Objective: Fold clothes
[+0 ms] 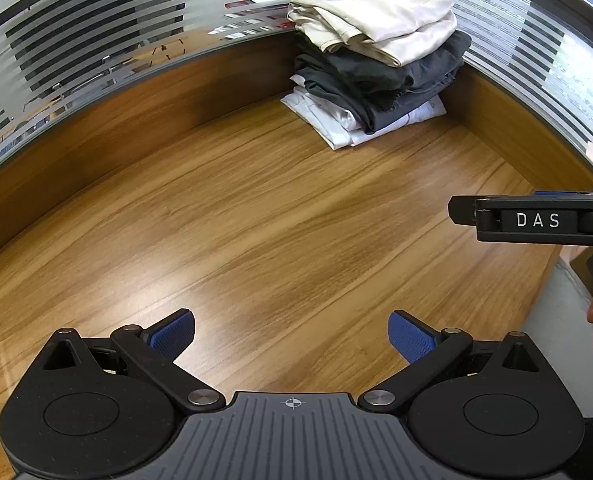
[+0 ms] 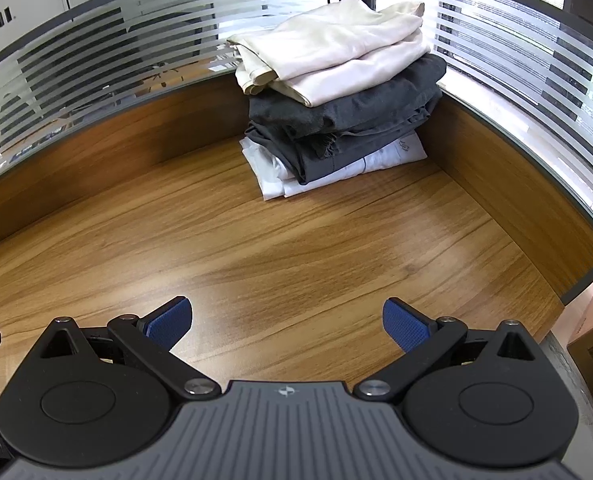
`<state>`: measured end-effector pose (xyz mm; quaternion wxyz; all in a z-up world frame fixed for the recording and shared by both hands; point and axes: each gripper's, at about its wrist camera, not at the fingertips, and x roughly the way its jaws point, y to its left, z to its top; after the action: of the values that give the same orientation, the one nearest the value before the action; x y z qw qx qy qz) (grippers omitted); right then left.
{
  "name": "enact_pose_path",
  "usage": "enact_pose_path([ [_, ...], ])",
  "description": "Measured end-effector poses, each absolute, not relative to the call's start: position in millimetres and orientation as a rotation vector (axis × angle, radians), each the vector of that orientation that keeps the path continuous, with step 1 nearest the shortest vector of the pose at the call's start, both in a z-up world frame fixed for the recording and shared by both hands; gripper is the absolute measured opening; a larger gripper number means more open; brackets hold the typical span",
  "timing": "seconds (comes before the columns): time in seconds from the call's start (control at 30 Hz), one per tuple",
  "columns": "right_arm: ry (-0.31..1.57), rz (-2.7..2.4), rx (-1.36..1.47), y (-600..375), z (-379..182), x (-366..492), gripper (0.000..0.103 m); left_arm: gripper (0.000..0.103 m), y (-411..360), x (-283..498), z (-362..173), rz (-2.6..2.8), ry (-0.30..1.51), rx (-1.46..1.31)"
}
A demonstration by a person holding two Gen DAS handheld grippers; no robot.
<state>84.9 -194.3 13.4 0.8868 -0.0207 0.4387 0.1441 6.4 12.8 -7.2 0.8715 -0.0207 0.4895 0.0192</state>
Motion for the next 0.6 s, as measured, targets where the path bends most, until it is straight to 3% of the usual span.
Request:
enact_pose_path([
  [0.6, 0.913, 0.303, -0.050, -192.0, 12.1, 80.1, 0.102, 0.103, 13.6, 9.2, -8.9, 0.045, 1.033, -0.050],
])
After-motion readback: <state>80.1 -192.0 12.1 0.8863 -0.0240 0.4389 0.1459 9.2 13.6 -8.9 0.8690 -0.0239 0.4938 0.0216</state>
